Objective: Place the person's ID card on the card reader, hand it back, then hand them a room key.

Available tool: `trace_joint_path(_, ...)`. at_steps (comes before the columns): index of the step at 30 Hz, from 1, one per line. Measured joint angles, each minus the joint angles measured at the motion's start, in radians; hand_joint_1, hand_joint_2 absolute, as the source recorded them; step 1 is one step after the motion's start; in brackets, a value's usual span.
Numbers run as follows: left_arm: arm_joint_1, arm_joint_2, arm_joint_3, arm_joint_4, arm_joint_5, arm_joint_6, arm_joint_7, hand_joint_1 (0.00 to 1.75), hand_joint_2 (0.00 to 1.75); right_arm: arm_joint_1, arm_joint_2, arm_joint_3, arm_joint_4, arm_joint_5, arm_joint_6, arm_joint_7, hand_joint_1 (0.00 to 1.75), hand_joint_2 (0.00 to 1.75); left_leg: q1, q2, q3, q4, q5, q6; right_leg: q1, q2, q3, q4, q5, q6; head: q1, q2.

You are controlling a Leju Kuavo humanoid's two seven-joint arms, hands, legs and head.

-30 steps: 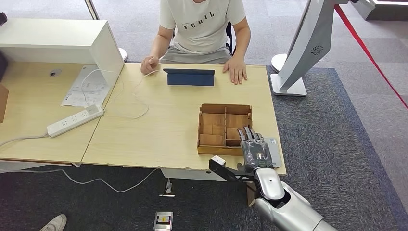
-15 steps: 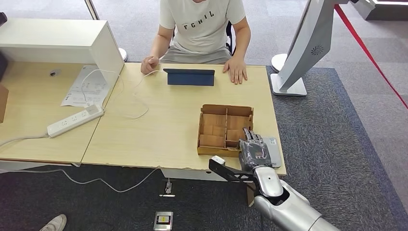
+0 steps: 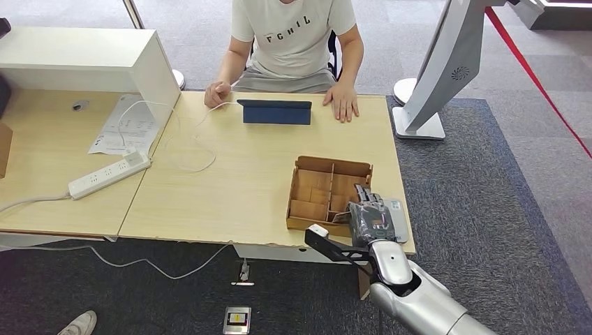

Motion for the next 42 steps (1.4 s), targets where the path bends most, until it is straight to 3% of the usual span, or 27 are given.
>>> trace_joint_path(10, 0.0, -0.001, 0.0, 0.0, 0.008, 0.015, 0.003, 0.0, 0.0, -0.005, -0.005, 0.0, -0.005, 0.025, -0.067, -0.001, 1.75, 1.75, 0.0, 0.0, 0.0, 0.0, 0.0, 0.0, 0.0, 0.0, 0.0, 0.0, 0.0, 0.0, 0.0, 0.0)
trace_joint_path(21, 0.0, -0.002, -0.006, 0.0, 0.016, 0.025, 0.005, 0.0, 0.0, -0.074, -0.056, 0.001, -0.144, 0.065, -0.012, 0.057, 1.75, 1.75, 0.0, 0.0, 0.0, 0.0, 0.0, 0.0, 0.0, 0.0, 0.0, 0.0, 0.0, 0.0, 0.0, 0.0)
trace_joint_path(29, 0.0, -0.006, -0.009, 0.0, 0.017, 0.043, 0.018, 0.0, 0.0, -0.079, -0.073, 0.014, -0.181, 0.02, -0.038, 0.046, 1.75, 1.75, 0.0, 0.0, 0.0, 0.0, 0.0, 0.0, 0.0, 0.0, 0.0, 0.0, 0.0, 0.0, 0.0, 0.0)
trace_joint_path(37, 0.001, -0.018, -0.009, 0.0, 0.015, 0.079, 0.018, 0.0, 0.0, -0.088, -0.076, 0.027, -0.18, -0.008, -0.092, 0.044, 1.75, 1.75, 0.0, 0.0, 0.0, 0.0, 0.0, 0.0, 0.0, 0.0, 0.0, 0.0, 0.0, 0.0, 0.0, 0.0)
trace_joint_path(42, 0.0, -0.024, -0.015, -0.002, 0.002, 0.073, 0.007, 0.0, 0.0, -0.141, -0.051, 0.051, -0.167, -0.006, -0.085, 0.093, 1.75, 1.75, 0.0, 0.0, -0.001, 0.0, 0.0, 0.0, 0.0, 0.0, 0.0, 0.0, 0.0, 0.0, 0.0, 0.0)
